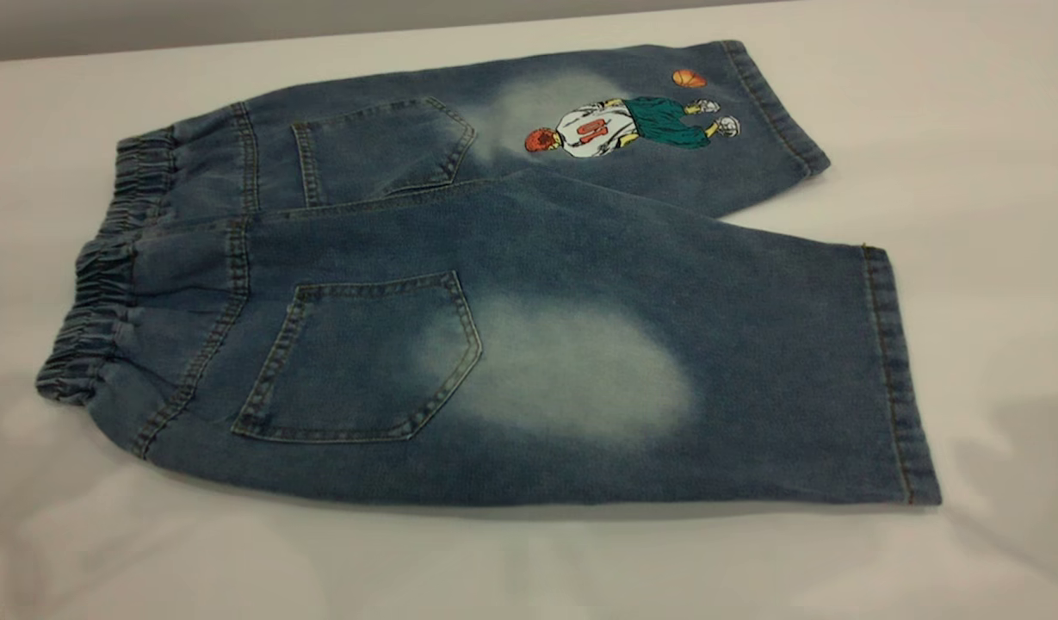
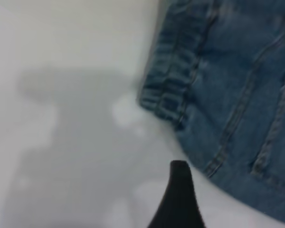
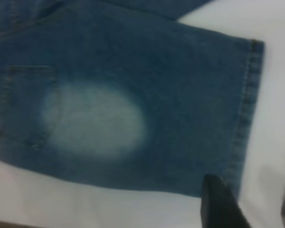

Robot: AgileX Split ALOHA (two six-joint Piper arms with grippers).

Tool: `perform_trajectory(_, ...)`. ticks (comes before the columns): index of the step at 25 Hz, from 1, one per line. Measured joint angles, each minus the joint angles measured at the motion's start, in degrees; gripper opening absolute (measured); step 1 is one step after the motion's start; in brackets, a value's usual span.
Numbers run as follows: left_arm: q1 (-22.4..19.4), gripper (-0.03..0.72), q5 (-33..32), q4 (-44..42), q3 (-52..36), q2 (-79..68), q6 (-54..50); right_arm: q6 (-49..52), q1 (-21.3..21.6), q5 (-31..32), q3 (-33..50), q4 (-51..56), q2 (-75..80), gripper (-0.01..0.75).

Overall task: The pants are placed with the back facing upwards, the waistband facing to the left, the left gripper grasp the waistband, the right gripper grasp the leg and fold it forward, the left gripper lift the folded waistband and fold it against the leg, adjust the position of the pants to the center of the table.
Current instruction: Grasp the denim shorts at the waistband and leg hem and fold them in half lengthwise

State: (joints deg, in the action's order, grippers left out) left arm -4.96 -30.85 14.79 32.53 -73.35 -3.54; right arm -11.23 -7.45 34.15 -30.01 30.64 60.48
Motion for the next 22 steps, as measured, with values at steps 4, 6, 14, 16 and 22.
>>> perform_trajectory(4, 0.0, 0.529, 1.4, -1.4, 0.5, -5.9, 0.2, -0.9, 0.0, -3.4, 0.0, 0.2, 5.9, 0.239)
perform_trajectory(6, -0.1, 0.529, 2.2, -3.4, 1.4, -8.2, 0.2, -1.5, 0.0, -4.9, 0.0, 1.2, 8.5, 0.239)
perform_trajectory(14, -0.1, 0.529, 2.2, -7.5, 6.9, -18.1, -2.6, -6.0, 0.0, -9.0, 2.5, 5.8, 18.8, 0.239)
perform_trajectory(16, -0.1, 0.529, 2.2, -7.5, 7.8, -20.8, -2.6, -7.9, 0.0, -11.8, 4.9, 8.4, 19.8, 0.239)
perform_trajectory(22, -0.1, 0.529, 2.6, -7.3, 9.0, -27.3, -2.9, -14.6, 0.0, -14.4, 8.6, 16.1, 19.8, 0.239)
